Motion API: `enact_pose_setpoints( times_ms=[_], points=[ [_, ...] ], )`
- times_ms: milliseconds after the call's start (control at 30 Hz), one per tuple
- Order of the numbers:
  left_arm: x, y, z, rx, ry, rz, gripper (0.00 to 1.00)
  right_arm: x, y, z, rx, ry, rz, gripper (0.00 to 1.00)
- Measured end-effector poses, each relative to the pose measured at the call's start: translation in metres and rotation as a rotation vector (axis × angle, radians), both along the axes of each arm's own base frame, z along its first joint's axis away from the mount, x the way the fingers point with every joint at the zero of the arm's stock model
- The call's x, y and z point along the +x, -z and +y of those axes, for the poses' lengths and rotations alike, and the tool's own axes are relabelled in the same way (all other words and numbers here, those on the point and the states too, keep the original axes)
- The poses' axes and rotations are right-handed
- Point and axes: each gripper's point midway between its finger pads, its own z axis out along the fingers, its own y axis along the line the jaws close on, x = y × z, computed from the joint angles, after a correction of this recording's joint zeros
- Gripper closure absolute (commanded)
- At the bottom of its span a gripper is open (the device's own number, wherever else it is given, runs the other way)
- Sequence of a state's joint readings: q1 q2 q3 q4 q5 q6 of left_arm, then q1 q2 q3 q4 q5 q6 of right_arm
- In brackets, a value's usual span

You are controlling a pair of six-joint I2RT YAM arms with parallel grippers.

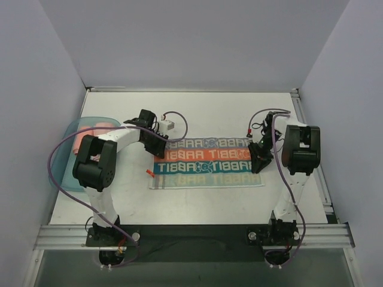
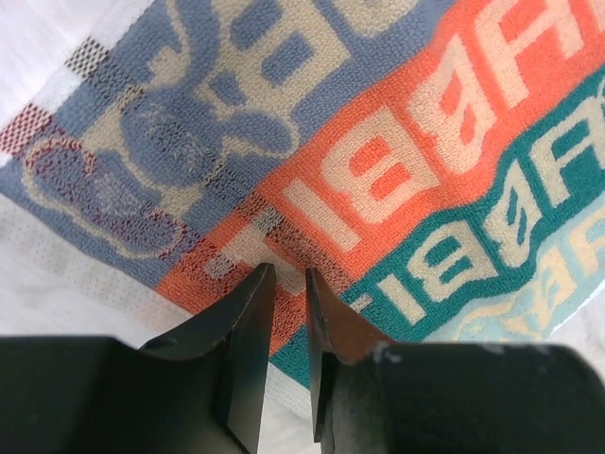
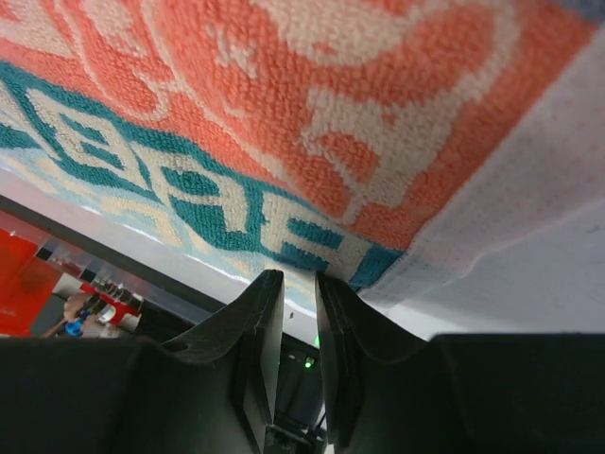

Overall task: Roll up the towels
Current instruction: Flatten the towel

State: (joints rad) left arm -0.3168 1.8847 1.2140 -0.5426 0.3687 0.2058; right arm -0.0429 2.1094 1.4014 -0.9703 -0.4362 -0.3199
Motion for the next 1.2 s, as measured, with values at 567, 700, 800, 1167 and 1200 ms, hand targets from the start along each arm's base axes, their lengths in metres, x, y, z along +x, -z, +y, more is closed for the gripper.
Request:
enact_pose_setpoints(
  times_ms=[567,700,800,1167,1200],
  points=[
    [0.005,-0.055,0.011,-0.058,0.004,-0.127,0.44,0.023,-0.043,0.0,-0.01,0.012,-0.176,0.67],
    [-0.019,-0.111,0.015,-0.11,0.02,-0.274,0.49,0.012,-0.074,0.0,-0.007,0.005,-0.262,0.72],
    [-0.034,-0.113,0.015,-0.114,0.035,-0.278,0.62,0.012,-0.072,0.0,-0.006,0.005,-0.255,0.75],
    [-0.085,-0.018,0.021,0.024,0.087,0.026,0.66,0.011,-0.023,-0.004,-0.038,0.007,-0.125,0.77],
    [-0.085,-0.014,0.021,0.032,0.087,0.033,0.66,0.012,-0.021,-0.005,-0.05,0.003,-0.125,0.77]
  ],
)
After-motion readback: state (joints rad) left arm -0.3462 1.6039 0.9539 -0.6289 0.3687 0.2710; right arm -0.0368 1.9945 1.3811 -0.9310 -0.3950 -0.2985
